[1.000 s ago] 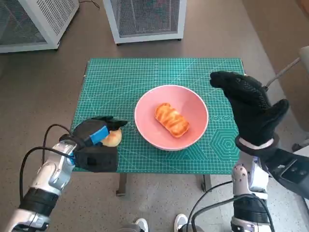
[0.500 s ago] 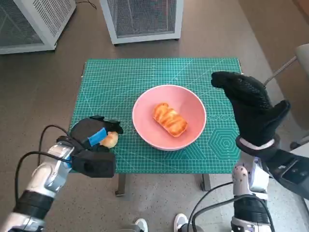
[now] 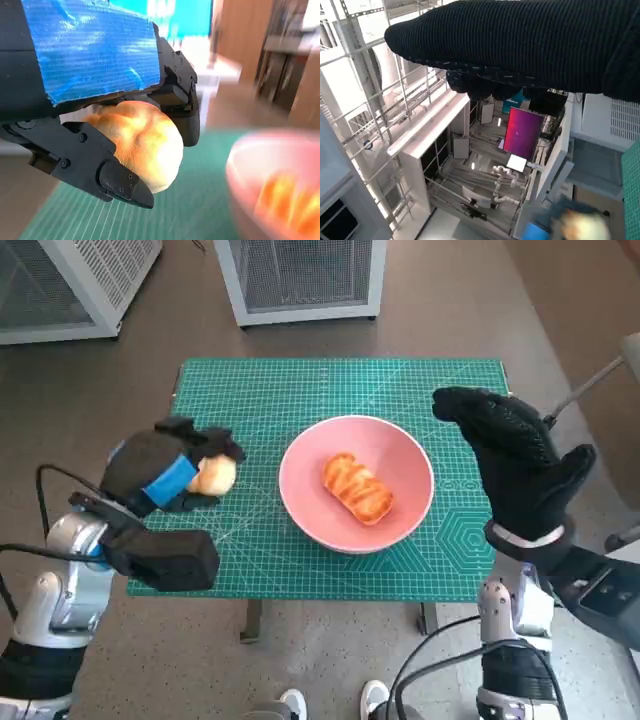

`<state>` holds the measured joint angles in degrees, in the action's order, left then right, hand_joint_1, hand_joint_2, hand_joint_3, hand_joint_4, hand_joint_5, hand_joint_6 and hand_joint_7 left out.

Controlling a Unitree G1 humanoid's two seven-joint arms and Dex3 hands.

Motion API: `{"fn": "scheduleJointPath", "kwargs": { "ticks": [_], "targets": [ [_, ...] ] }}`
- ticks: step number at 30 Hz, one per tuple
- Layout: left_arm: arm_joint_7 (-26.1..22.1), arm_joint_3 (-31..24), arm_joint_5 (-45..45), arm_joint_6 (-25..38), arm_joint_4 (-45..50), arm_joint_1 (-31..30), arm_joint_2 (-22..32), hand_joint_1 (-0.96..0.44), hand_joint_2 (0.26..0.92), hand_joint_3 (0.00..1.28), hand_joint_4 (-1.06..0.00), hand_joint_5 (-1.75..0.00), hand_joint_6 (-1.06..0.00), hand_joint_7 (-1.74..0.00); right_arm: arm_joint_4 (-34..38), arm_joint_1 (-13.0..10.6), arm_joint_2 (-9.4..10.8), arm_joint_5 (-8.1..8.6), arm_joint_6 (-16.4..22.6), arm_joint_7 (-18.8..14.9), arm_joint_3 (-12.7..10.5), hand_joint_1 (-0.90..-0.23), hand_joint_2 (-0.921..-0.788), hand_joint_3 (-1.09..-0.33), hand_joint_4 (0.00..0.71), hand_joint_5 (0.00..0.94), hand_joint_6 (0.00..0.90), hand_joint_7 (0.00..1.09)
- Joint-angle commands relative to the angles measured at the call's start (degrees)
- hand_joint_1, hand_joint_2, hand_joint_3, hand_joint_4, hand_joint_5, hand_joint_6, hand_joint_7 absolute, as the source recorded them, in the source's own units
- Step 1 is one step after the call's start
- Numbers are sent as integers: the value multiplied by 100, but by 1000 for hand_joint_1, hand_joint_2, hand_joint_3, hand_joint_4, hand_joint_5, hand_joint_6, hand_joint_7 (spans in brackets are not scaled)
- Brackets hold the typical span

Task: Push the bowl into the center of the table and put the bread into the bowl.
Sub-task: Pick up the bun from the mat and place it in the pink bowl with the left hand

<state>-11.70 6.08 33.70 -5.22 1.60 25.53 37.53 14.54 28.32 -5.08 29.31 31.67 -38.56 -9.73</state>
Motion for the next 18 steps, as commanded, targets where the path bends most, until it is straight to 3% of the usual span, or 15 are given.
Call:
{"fn": "scheduleJointPath", "kwargs": {
  "ticks": [1,7,18],
  "targets": [
    [44,100,9,36,432,374,-334,1,920,55,-716,-1199,-637,-1089,130,-20,48,22,-27,-76,24,-439,-921,-408,270,1,133,510],
    [25,444,44,-20,481,869,-863,2,920,46,-721,-1181,-650,-1091,210,7,59,34,7,-136,16,-442,-921,-409,270,1,135,513],
    [57,1079,-21,-564,-478,1457,-1567,1,920,54,-718,-1161,-631,-1135,198,-56,49,34,26,-211,-8,-442,-921,-413,269,0,142,516]
  ]
}}
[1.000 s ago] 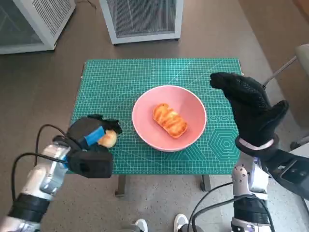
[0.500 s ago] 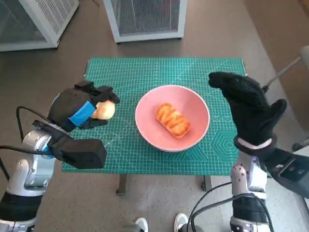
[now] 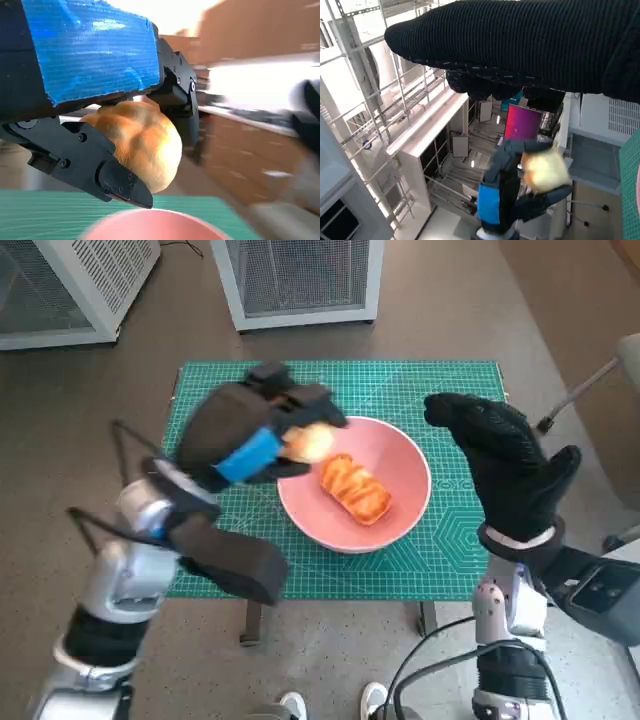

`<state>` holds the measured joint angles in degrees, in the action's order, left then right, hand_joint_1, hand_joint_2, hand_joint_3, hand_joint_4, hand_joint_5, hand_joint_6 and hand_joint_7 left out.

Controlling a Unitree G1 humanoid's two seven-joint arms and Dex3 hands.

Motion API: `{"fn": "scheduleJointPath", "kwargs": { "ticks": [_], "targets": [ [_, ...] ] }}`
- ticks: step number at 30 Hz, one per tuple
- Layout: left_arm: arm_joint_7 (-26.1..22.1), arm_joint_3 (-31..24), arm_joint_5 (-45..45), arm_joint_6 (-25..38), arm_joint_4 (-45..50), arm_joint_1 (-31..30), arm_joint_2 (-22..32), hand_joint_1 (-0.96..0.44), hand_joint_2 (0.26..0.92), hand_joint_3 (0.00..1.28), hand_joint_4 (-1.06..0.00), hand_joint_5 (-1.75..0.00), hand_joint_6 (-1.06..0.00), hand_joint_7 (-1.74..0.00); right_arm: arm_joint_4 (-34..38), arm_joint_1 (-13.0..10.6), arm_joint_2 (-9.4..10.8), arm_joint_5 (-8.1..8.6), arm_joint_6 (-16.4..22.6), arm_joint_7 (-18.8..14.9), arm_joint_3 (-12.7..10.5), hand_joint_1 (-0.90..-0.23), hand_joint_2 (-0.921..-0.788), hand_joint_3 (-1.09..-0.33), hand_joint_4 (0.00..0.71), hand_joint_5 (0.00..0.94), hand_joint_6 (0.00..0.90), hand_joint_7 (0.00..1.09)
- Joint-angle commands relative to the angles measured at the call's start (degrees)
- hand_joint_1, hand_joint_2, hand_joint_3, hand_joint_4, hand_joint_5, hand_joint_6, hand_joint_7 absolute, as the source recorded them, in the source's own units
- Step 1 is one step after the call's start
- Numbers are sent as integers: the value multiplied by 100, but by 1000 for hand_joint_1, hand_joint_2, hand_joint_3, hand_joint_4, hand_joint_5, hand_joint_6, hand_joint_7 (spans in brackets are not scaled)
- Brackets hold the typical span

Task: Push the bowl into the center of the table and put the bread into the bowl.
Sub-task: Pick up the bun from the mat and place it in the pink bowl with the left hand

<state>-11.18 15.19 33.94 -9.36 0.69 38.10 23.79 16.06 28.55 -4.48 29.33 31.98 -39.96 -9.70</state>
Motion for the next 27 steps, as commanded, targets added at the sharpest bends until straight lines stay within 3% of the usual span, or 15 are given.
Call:
{"fn": "scheduleJointPath", "kwargs": {
  "ticks": [1,8,10,12,13,17,20,27],
  "targets": [
    [-4,199,-60,-177,-475,242,-240,1,920,56,-715,-1162,-629,-1139,41,-85,-16,32,-5,-74,-16,-442,-921,-413,269,0,142,516],
    [-96,373,-155,-242,-1235,459,-558,1,920,73,-694,-1215,-615,-1125,-15,-138,-49,2,12,-62,-45,-445,-921,-413,269,0,142,517],
    [-233,425,-171,-182,-1361,461,-593,0,921,133,-637,-1264,-533,-1214,-33,-160,-54,-8,22,-51,-51,-447,-921,-412,269,0,141,516],
    [-395,479,-179,-118,-1460,453,-604,0,921,231,-496,-1348,-448,-1363,-43,-173,-61,-15,33,-42,-60,-449,-921,-411,270,1,140,515],
    [-466,497,-186,-92,-1490,446,-604,-53,885,229,-383,-1058,-350,-1142,-47,-177,-64,-19,37,-38,-63,-450,-921,-409,270,1,140,515],
    [-811,572,-102,139,-1375,374,-513,-236,894,105,-253,-284,-214,-583,-45,-180,-64,-33,55,-13,-77,-450,-921,-407,271,1,141,513],
    [-1009,628,38,311,-1223,348,-424,-349,908,66,-175,-94,-148,-439,-44,-179,-53,-71,81,21,-79,-444,-921,-406,271,1,142,510],
    [-1051,546,-57,271,-1106,258,-307,-440,920,38,-82,-6,-61,-316,23,-137,-28,-172,162,123,-56,-443,-921,-412,272,1,138,503]
  ]
}}
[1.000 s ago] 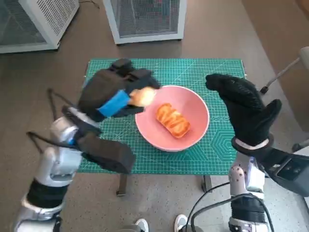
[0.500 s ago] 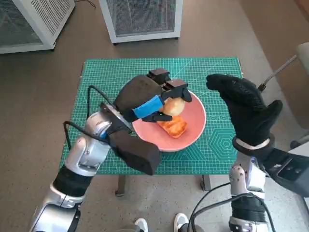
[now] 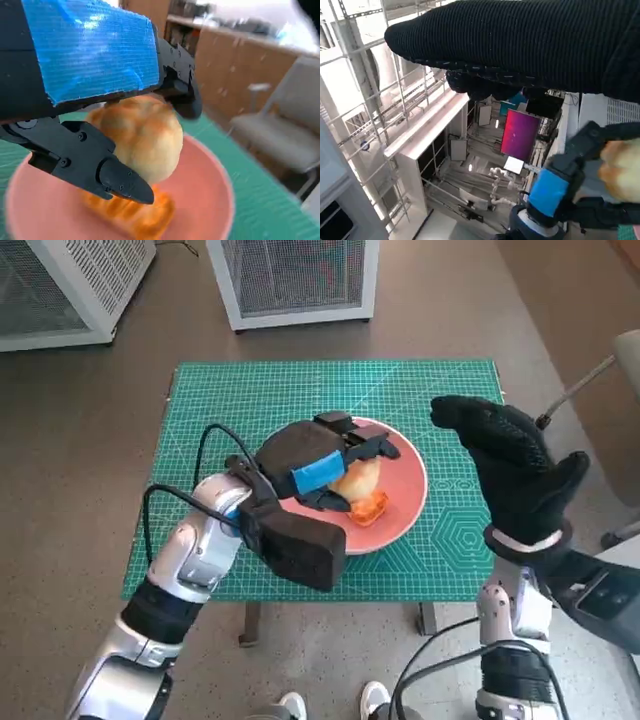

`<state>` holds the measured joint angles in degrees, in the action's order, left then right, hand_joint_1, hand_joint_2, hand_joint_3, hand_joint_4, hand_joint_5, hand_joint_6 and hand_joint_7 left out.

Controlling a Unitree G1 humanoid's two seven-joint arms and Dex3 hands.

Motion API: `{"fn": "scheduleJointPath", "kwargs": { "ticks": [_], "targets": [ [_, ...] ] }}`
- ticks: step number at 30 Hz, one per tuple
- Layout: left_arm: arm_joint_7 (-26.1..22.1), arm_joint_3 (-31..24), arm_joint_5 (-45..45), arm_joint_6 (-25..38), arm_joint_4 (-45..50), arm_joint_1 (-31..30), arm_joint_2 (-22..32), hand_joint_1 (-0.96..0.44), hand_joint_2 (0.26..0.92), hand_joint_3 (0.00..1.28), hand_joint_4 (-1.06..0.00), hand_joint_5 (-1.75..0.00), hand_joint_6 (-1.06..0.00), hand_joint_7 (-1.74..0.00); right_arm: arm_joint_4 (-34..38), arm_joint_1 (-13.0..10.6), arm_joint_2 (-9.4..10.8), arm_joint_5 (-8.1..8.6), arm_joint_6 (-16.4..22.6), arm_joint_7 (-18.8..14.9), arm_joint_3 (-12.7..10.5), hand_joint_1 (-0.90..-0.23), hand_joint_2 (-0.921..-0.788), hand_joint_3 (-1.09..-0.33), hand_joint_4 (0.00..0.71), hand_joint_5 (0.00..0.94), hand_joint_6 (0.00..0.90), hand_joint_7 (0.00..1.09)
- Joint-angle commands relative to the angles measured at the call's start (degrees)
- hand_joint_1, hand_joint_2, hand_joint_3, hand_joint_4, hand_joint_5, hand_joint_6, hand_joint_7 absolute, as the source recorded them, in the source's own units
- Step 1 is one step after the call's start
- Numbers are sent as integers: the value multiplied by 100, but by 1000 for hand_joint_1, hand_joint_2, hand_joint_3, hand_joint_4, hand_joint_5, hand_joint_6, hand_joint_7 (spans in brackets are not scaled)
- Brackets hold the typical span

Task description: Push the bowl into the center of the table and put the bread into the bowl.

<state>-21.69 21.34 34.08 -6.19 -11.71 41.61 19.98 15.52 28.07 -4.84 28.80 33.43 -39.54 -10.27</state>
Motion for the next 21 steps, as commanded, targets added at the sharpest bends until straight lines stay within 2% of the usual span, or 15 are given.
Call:
{"fn": "scheduleJointPath", "kwargs": {
  "ticks": [1,9,21],
  "targets": [
    [10,-91,-107,-58,137,-103,80,-443,920,38,-76,-5,-56,-311,83,-83,10,-126,24,91,10,-444,-921,-412,272,1,138,502],
    [-18,-504,-750,-125,249,-250,36,-479,921,45,-19,0,-25,-285,156,-2,43,-162,42,147,84,-454,-921,-417,272,1,137,501],
    [-991,-1604,-3343,-97,188,-550,-142,-463,914,29,1,1,-17,-264,163,114,55,-139,-39,154,150,-463,-921,-421,267,0,129,509]
  ]
}}
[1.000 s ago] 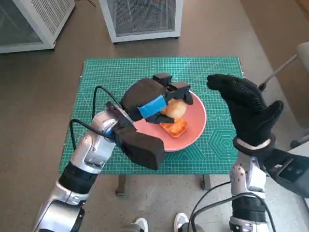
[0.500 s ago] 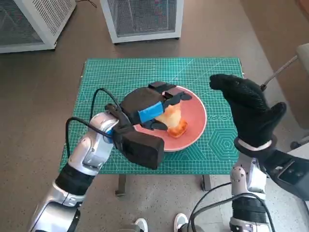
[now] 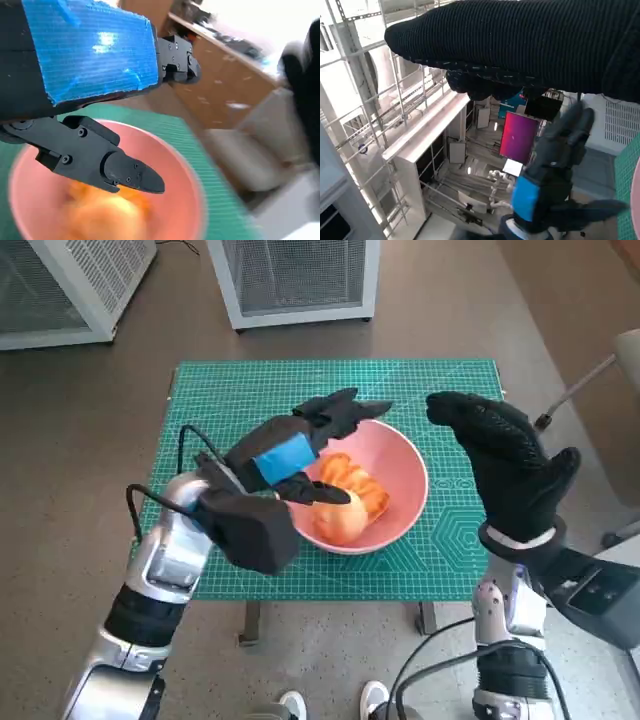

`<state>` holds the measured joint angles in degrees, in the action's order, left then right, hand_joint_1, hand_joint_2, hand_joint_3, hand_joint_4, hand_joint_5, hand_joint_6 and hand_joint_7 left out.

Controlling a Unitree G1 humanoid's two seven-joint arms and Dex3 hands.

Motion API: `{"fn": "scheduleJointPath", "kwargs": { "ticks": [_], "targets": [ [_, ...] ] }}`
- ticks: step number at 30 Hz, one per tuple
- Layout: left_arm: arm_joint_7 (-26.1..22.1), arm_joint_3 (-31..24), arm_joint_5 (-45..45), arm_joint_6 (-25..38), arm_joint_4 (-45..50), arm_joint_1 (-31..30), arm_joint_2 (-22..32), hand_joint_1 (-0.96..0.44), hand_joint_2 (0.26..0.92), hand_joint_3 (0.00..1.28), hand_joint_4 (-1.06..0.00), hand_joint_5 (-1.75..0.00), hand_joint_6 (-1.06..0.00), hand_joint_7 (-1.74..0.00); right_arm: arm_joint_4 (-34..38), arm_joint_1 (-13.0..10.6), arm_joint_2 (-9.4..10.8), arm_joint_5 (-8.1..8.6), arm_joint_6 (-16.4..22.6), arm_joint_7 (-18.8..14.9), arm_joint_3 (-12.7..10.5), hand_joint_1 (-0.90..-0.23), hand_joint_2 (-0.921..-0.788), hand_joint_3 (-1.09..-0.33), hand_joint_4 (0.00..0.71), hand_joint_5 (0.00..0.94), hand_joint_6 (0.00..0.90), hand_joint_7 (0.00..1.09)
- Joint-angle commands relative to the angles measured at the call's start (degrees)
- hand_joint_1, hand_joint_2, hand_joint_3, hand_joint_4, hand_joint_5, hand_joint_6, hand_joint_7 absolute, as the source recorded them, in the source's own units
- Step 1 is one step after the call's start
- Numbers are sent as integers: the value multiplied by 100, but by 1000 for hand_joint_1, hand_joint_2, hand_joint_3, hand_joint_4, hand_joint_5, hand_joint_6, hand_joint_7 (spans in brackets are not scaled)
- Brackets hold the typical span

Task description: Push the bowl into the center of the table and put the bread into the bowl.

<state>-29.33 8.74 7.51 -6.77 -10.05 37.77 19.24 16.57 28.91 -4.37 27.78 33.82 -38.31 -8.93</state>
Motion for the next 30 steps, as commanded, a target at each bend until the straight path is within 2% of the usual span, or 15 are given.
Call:
{"fn": "scheduleJointPath", "kwargs": {
  "ticks": [1,7,14,18,24,30],
  "targets": [
    [-244,-440,-855,-86,39,-208,-88,-463,915,29,1,1,-18,-264,62,52,4,-35,-91,36,17,-463,-921,-420,266,0,129,510],
    [-144,-888,-1468,-384,262,-413,-194,-483,920,40,1,1,-40,-278,-4,149,-5,-66,-174,118,29,-468,-921,-419,267,1,126,516],
    [387,-1281,-1867,-826,936,-688,-588,-485,921,190,-17,-9,-2,-426,-123,321,-22,-162,-281,329,42,-466,-921,-422,267,1,122,523],
    [577,-1444,-2126,-1268,852,-780,-901,-506,921,265,-44,-23,0,-464,-128,458,-19,-303,-294,513,43,-453,-921,-433,276,5,114,530],
    [424,-1572,-2427,-1917,414,-767,-1061,-529,921,284,-92,-46,1,-502,-166,608,-6,-562,-287,836,58,-450,-921,-451,314,22,132,553],
    [303,-1539,-2454,-2022,305,-742,-991,-544,921,323,-93,-39,1,-508,-185,673,41,-800,-212,1080,111,-450,-917,-466,327,23,134,566]
  ]
}}
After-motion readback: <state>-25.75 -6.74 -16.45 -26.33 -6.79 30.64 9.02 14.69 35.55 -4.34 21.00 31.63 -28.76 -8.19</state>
